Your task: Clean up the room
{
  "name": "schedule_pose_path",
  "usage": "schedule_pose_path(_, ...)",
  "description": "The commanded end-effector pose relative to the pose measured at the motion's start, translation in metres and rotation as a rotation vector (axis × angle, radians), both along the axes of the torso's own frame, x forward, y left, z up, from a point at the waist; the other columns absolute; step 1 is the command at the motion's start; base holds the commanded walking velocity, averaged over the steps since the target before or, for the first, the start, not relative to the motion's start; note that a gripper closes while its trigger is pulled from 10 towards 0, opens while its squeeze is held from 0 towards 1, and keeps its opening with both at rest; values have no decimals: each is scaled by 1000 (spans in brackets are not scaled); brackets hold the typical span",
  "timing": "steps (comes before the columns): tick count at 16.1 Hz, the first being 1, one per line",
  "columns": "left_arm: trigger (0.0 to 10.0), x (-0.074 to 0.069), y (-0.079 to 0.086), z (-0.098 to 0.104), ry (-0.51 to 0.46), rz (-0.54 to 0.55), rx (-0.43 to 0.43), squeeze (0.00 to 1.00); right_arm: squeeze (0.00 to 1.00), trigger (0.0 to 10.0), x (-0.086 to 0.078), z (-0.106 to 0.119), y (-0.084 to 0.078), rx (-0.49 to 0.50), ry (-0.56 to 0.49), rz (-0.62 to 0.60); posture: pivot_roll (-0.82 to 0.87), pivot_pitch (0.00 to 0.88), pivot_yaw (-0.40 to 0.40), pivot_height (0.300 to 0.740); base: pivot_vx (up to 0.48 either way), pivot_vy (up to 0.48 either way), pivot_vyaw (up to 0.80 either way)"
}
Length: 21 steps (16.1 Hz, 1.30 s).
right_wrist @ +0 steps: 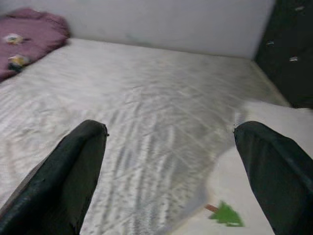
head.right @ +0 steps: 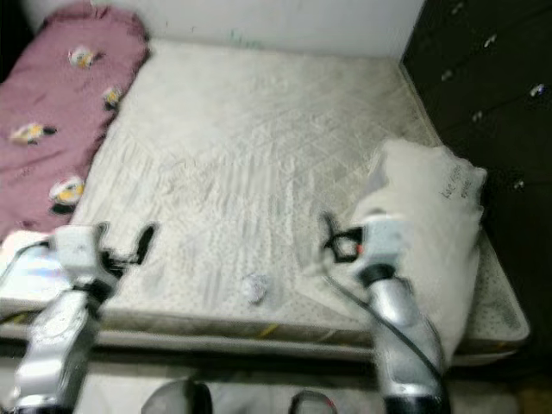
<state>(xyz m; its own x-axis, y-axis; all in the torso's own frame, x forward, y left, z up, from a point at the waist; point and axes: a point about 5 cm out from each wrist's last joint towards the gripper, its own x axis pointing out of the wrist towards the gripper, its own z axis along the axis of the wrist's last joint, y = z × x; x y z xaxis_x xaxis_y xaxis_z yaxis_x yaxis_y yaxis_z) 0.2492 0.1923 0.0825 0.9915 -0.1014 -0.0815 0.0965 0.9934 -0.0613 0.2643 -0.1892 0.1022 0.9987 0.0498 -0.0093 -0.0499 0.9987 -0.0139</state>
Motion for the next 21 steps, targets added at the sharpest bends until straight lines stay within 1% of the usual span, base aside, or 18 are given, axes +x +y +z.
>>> schedule_pose_path(1, 10000, -2, 3, 0, 12, 4, 12, 0, 0, 10000, -1, 3, 4, 14, -13, 0, -1, 98, -72, 740, 0, 480, 0)
schedule_pose_path(3, 10000, -3, 3, -1, 25, 18, 5, 0, 0, 10000, -1, 3, 4, 14, -13, -3, -2, 103, -69, 740, 0, 480, 0)
schedule_pose_path(5, 10000, -3, 4, 2, 8, 23, 7, 0, 0, 10000, -1, 3, 3, 14, -12, -7, 0, 102, -72, 740, 0, 480, 0)
schedule_pose_path(8, 10000, -2, 4, 4, -11, 27, 15, 0, 0, 10000, 0, 2, 4, 20, -9, -7, 1, 103, -72, 740, 0, 0, 0)
schedule_pose_path(21, 10000, -1, 3, 5, -16, 39, 9, 0, 0, 10000, 2, 2, 1, 27, -8, -20, 0, 97, -75, 740, 0, 0, 0)
